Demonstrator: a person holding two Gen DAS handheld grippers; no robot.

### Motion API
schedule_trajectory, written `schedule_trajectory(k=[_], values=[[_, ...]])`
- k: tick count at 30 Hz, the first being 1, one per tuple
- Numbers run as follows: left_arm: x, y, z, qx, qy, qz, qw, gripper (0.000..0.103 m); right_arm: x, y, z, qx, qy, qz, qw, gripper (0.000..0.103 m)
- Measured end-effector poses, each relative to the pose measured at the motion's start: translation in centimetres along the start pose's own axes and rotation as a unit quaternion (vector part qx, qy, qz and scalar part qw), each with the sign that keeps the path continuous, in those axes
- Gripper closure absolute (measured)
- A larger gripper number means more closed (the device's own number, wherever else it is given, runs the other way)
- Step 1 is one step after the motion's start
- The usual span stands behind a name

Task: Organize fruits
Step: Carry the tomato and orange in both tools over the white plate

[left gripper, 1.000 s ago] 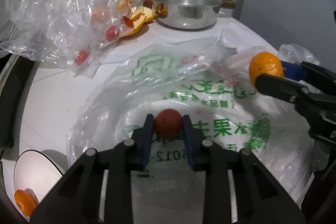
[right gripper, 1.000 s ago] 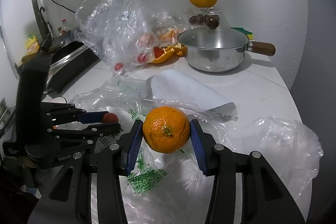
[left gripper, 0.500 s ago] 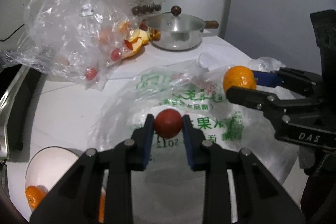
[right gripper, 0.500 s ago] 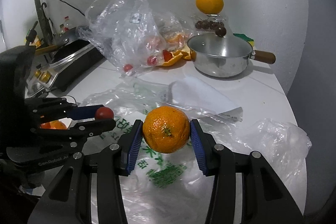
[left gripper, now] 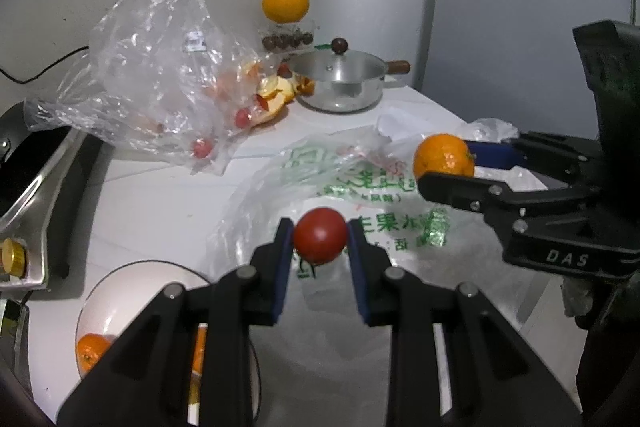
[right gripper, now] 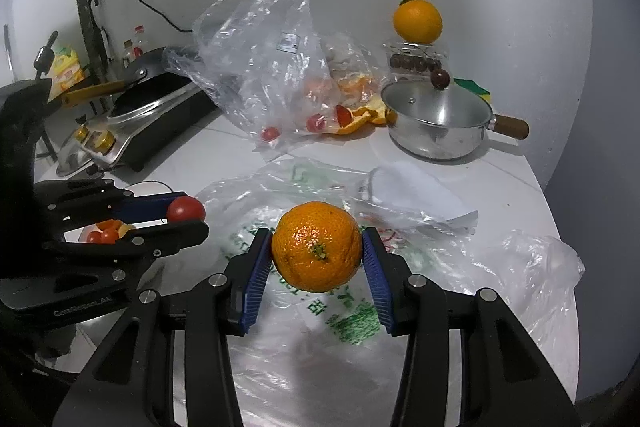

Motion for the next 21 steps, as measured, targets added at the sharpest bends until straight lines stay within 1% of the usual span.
schedule_trajectory(k=[10,21], values=[[2.6,0.8,-0.9,0.005,-0.001,0.014,0.9999,0.075,1.1,0.0,-2.7,0.017,0.004,0.003,1.000,0.055],[5.2,2.6,-2.8,0.021,-0.007,0.026,0.9994,0.075,1.8,-0.1,-6.5,0.041,0.000,0.004,0.999,0.055]])
Point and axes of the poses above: each gripper's, at about its wrist camera, not at the fingertips, and x roughly against the way its jaws point, z to its right, y to its underside, the point moved 9 cm from there along -x, roughly the way its jaws point, and after that the axes turned 7 degrees about -x, right-handed, at the moved point
